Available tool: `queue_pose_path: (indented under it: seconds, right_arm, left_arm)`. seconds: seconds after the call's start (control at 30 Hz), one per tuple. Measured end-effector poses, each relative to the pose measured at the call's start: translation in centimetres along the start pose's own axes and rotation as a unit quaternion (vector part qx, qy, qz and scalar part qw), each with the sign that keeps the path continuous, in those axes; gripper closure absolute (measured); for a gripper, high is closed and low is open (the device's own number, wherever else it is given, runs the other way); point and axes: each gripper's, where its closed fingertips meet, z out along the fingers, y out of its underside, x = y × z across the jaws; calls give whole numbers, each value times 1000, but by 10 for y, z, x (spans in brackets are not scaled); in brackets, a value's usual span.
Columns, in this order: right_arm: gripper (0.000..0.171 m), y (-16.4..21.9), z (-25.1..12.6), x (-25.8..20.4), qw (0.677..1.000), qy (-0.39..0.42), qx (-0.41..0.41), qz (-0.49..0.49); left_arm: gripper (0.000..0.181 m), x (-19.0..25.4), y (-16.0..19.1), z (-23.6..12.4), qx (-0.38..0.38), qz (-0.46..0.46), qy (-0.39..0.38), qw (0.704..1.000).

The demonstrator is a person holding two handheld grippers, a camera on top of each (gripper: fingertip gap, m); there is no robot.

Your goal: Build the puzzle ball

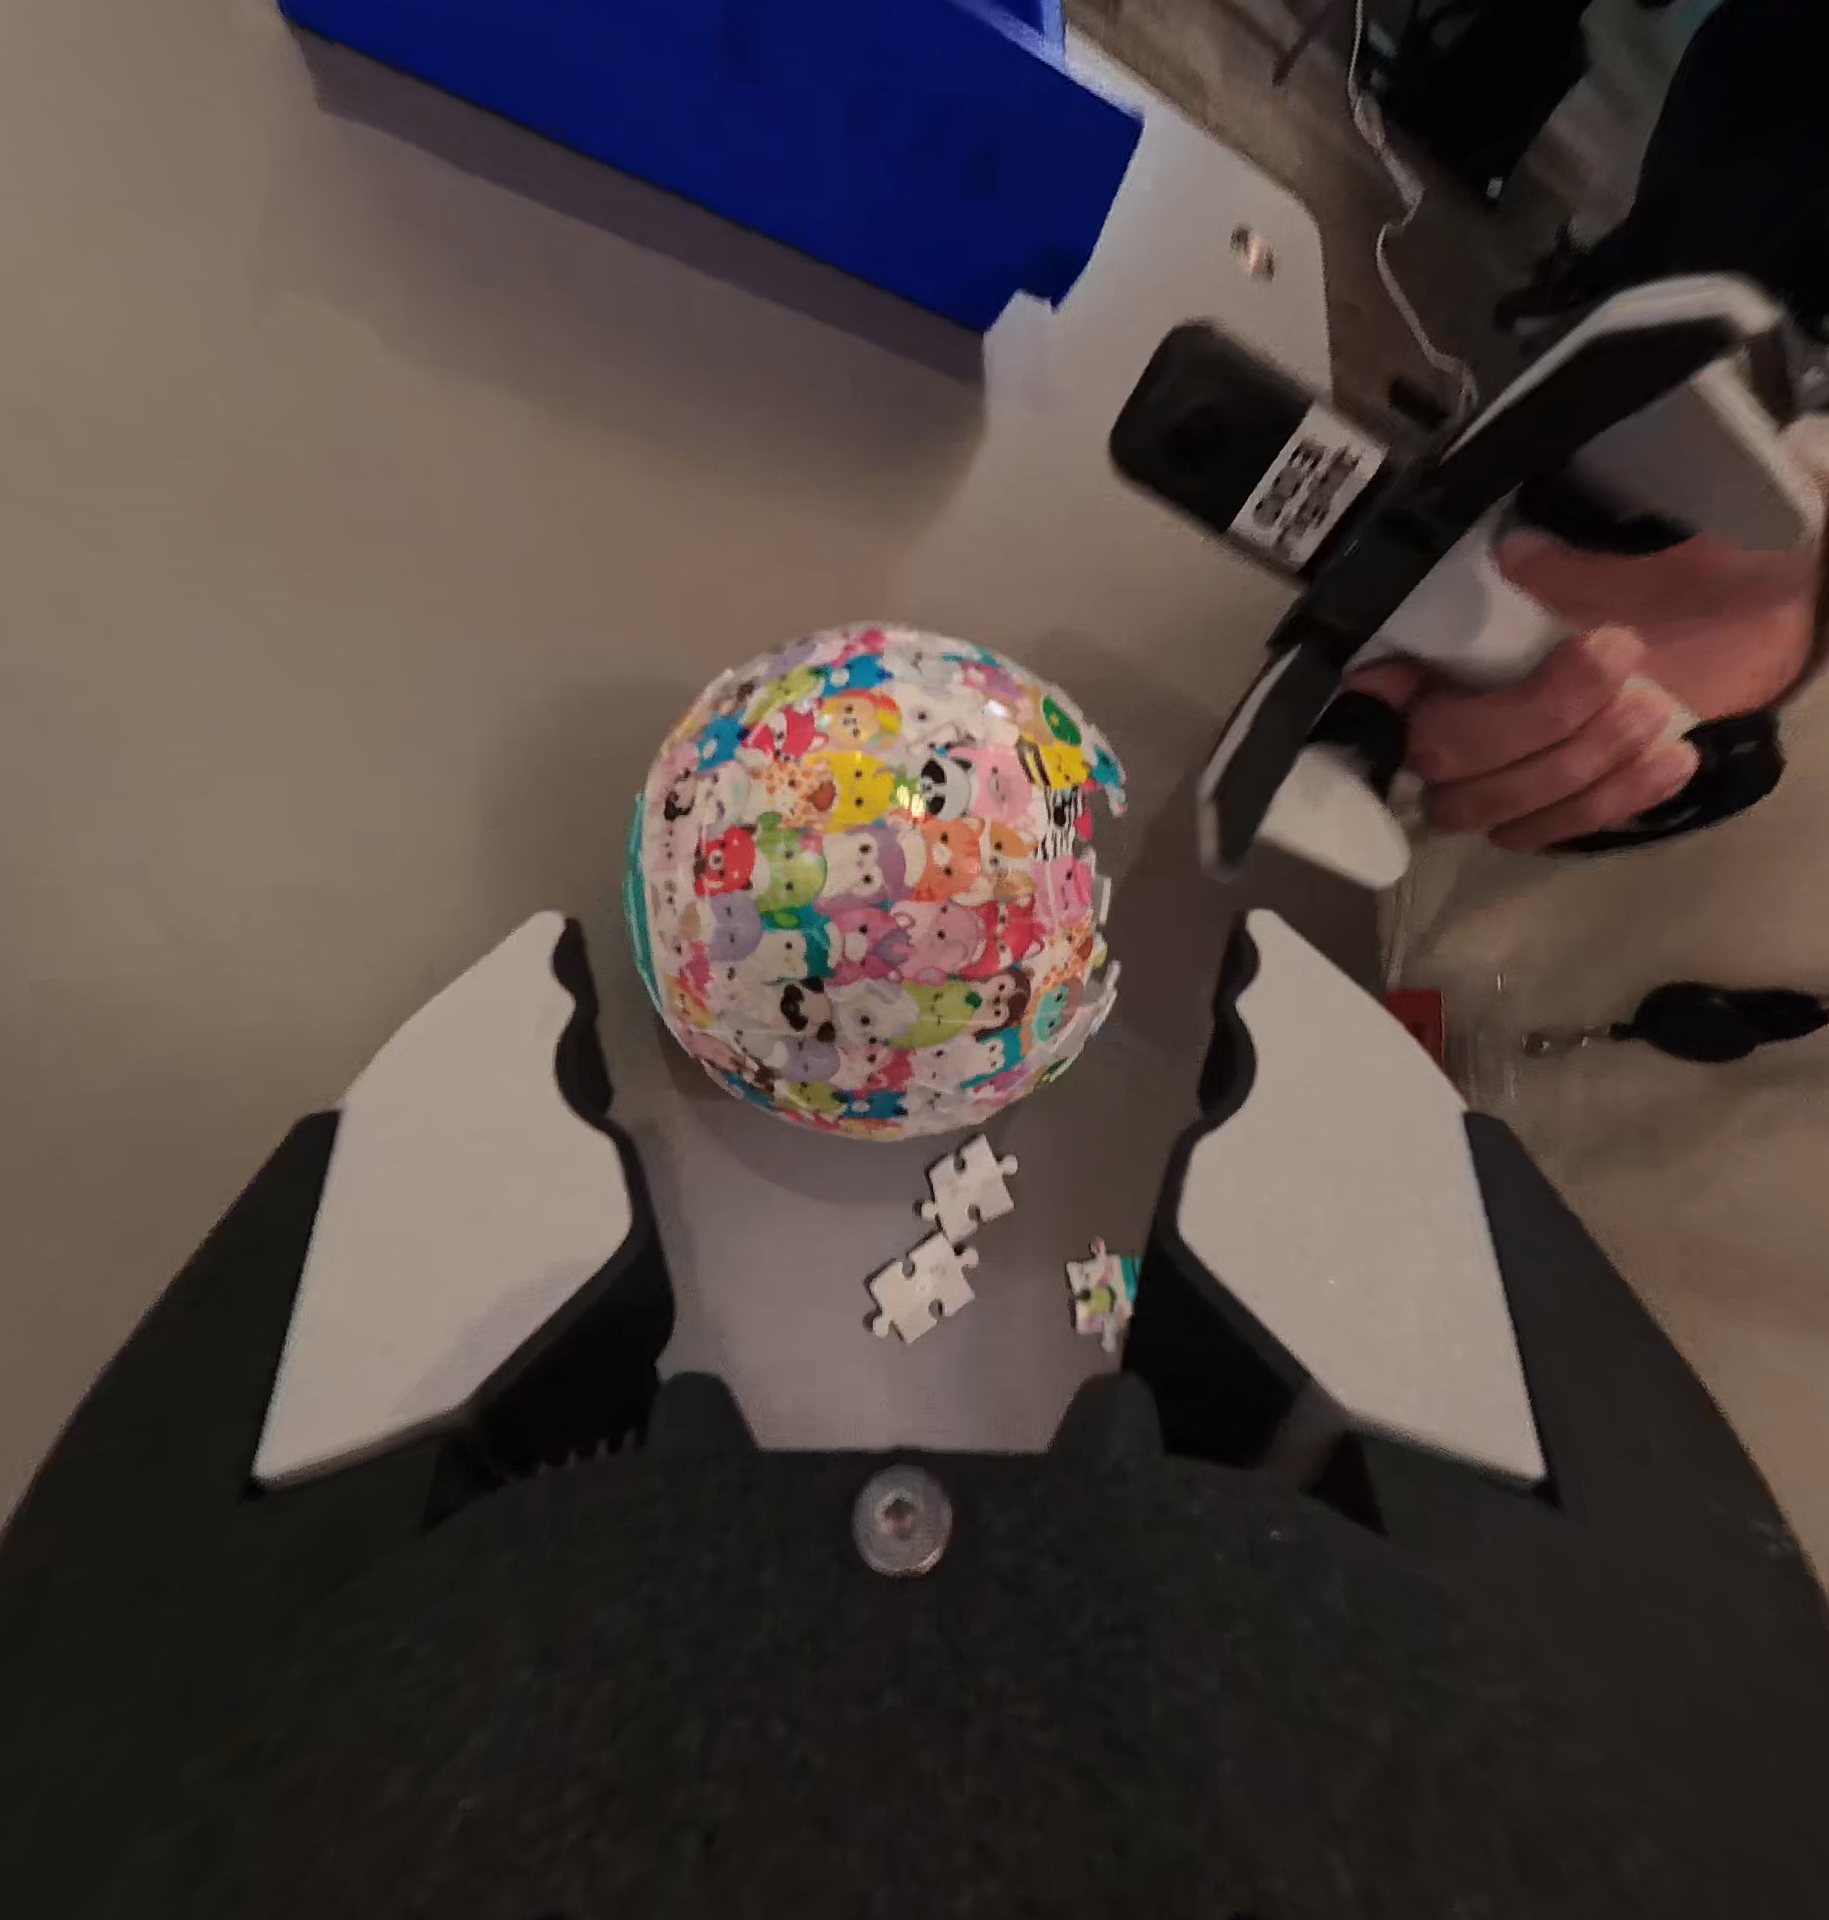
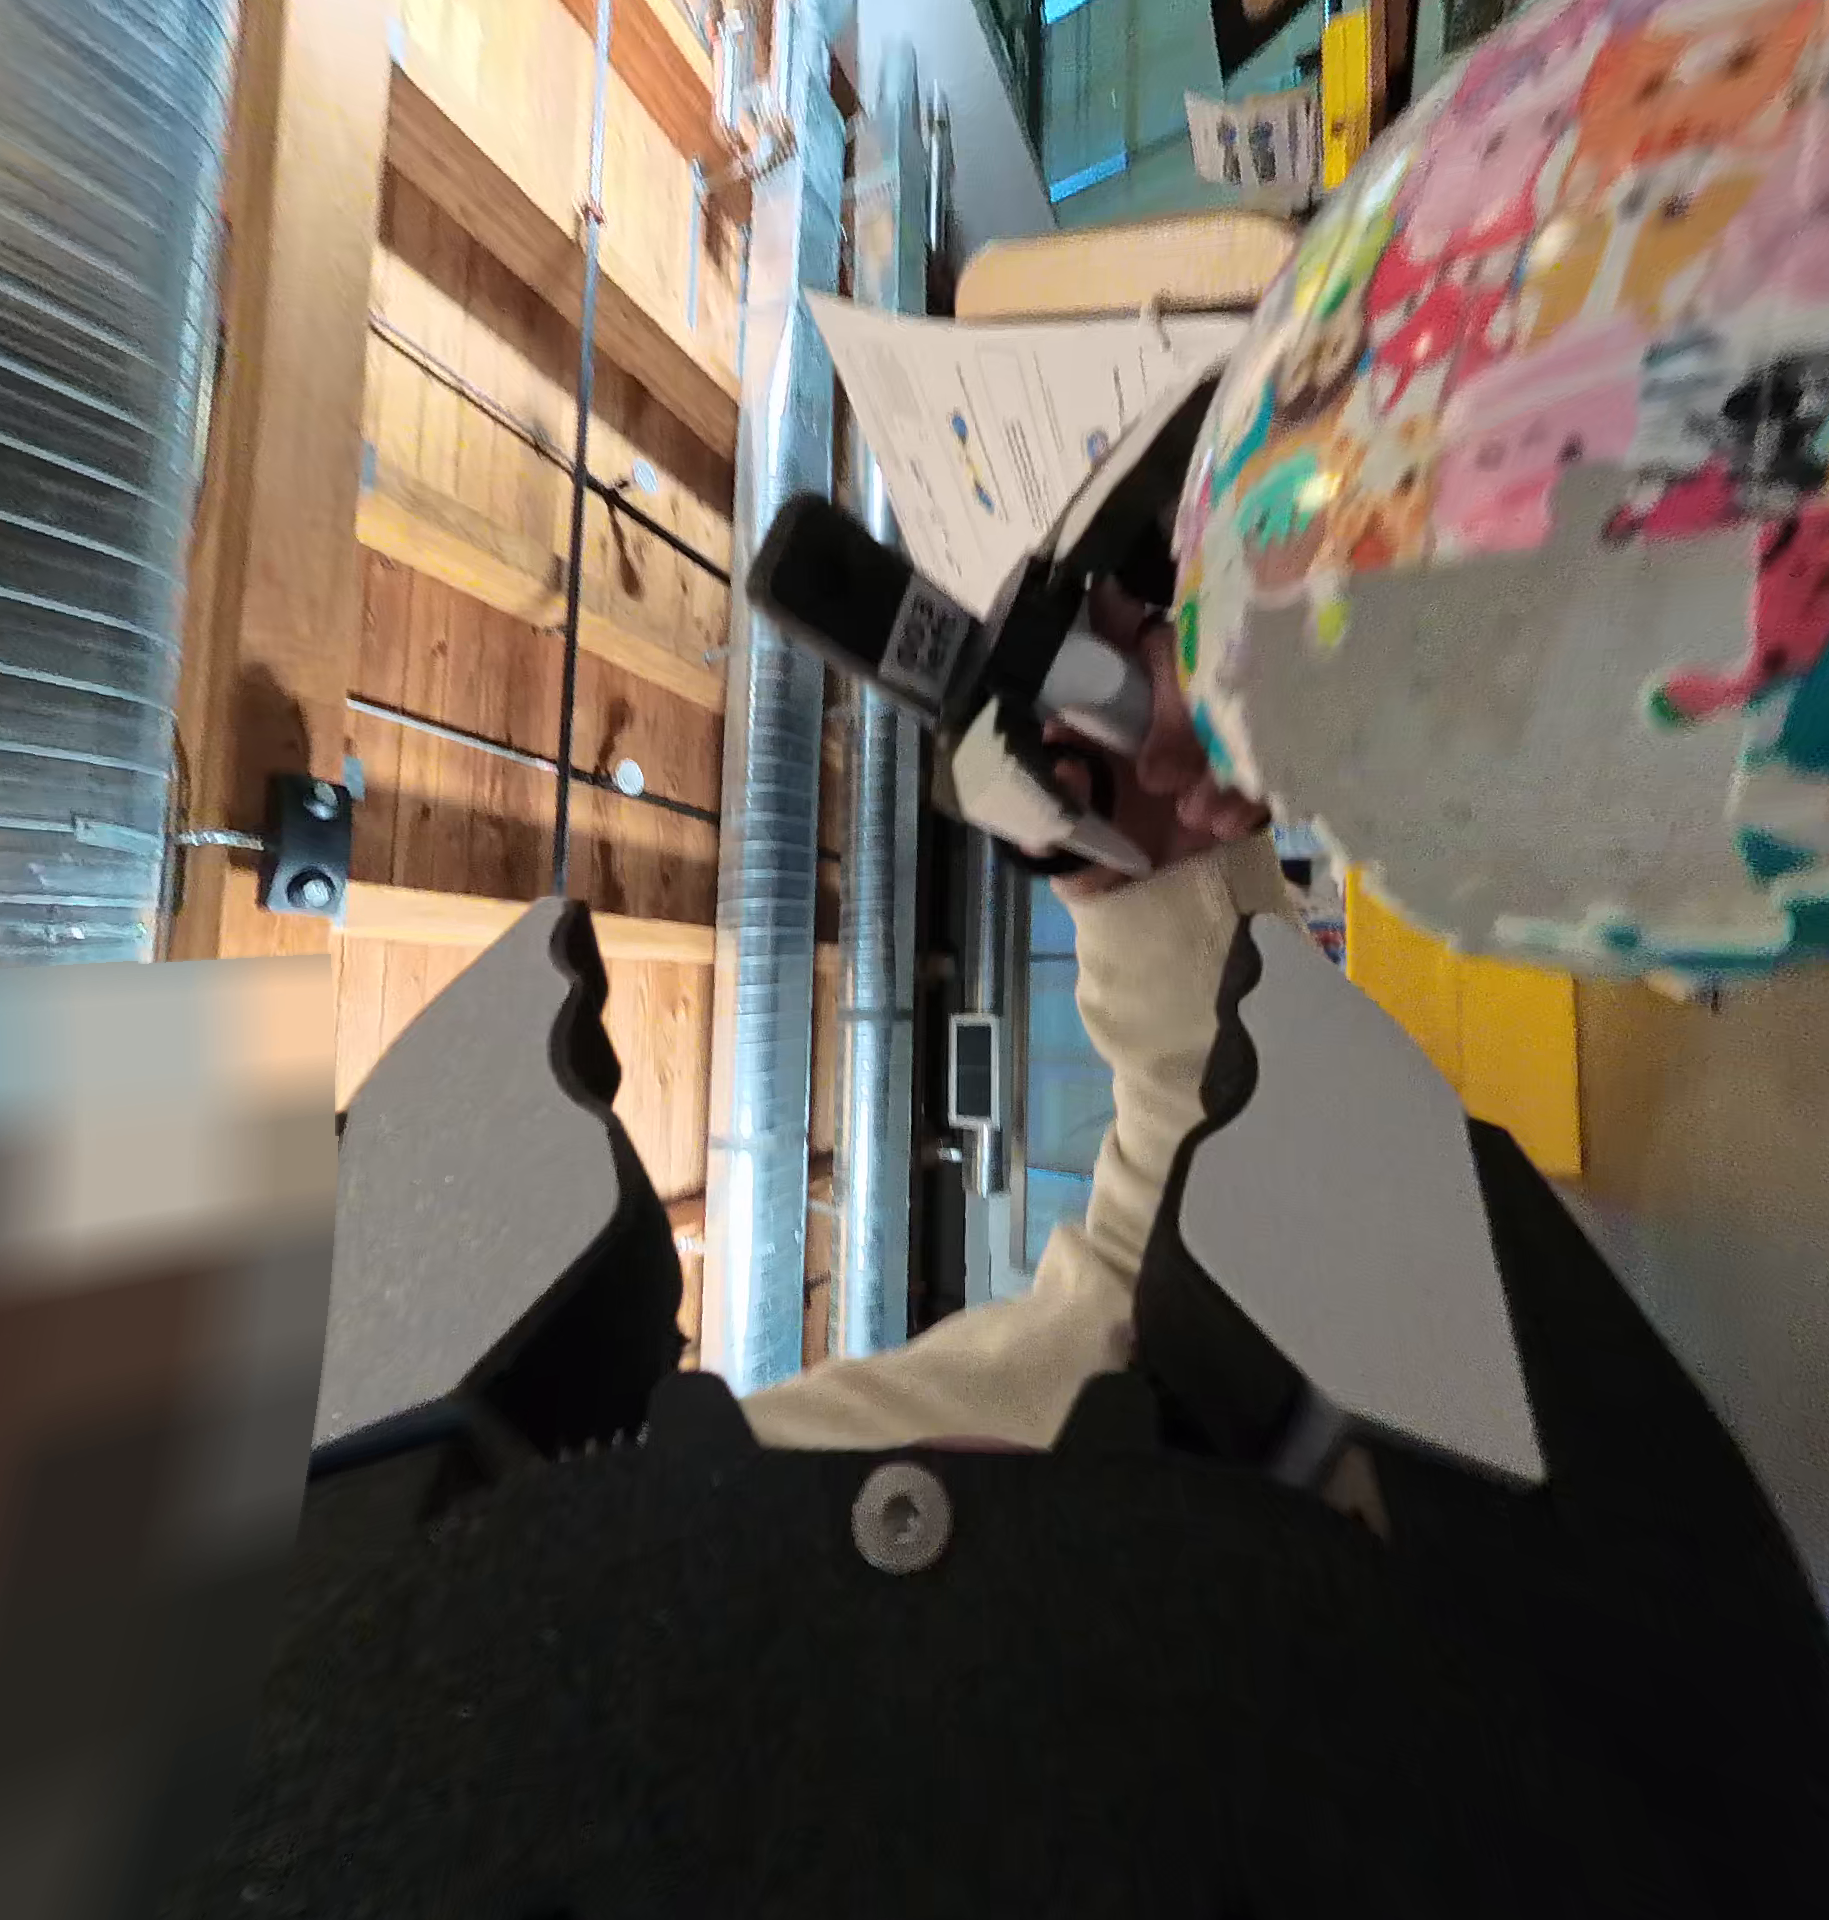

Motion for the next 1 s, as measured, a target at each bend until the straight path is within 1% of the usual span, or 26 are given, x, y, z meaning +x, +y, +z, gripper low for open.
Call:
queue_pose_path:
  seconds: [0.07, 0.1, 0.13, 0.17, 0.2, 0.23, 0.27, 0.3, 0.33, 0.4, 0.43, 0.47, 0.53, 0.57, 0.67, 0.73, 0.8, 0.87, 0.93, 1.0]
  right_arm:
    - [68, 23, -14, -8, 997, 12, -67, -22]
    - [66, 35, -22, -9, 990, 34, -123, -53]
    - [68, 42, -33, -7, 972, 69, -194, -116]
    - [70, 39, -46, 1, 937, 118, -253, -209]
    - [66, 21, -59, 17, 888, 187, -280, -313]
    - [65, -5, -74, 38, 821, 263, -303, -407]
    - [63, -28, -91, 60, 748, 330, -339, -466]
    - [56, -44, -100, 78, 697, 370, -368, -491]
    - [50, -55, -101, 93, 670, 384, -384, -506]
    - [46, -63, -94, 115, 629, 397, -412, -526]
    - [43, -67, -88, 121, 619, 400, -411, -537]
    - [44, -65, -80, 124, 618, 390, -415, -542]
    - [48, -53, -65, 124, 628, 352, -434, -542]
    - [51, -55, -56, 126, 630, 348, -432, -543]
    - [62, -60, -47, 125, 638, 339, -431, -541]
    - [66, -64, -41, 123, 639, 332, -432, -543]
    - [66, -68, -39, 122, 621, 331, -443, -556]
    - [66, -70, -38, 122, 596, 333, -462, -566]
    - [65, -73, -35, 120, 561, 333, -485, -583]
    - [64, -78, -32, 117, 513, 332, -508, -607]
  left_arm:
    - [65, -2, 11, 2, -48, -6, 6, 999]
    - [64, -3, 17, 4, -73, -8, 12, 997]
    - [61, -5, 23, 7, -98, -9, 17, 995]
    - [58, -8, 30, 10, -121, -10, 19, 992]
    - [54, -9, 37, 13, -145, -13, 28, 989]
    - [52, -9, 43, 17, -164, -17, 40, 985]
    - [51, -9, 49, 21, -182, -20, 50, 982]
    - [50, -10, 55, 25, -198, -19, 52, 979]
    - [47, -12, 60, 29, -211, -16, 49, 976]
    - [44, -11, 67, 35, -227, -18, 53, 972]
    - [45, -8, 68, 38, -227, -21, 59, 972]
    - [47, -5, 69, 40, -226, -24, 64, 972]
    - [52, -4, 69, 43, -216, -30, 64, 974]
    - [57, -5, 68, 44, -209, -35, 62, 975]
    - [59, -5, 64, 47, -185, -43, 50, 981]
    - [59, -4, 64, 48, -173, -42, 35, 984]
    - [59, -4, 65, 48, -160, -40, 13, 986]
    - [60, -4, 65, 48, -142, -44, -6, 989]
    - [60, -4, 64, 47, -119, -50, -25, 991]
    - [62, -2, 62, 46, -89, -55, -45, 994]
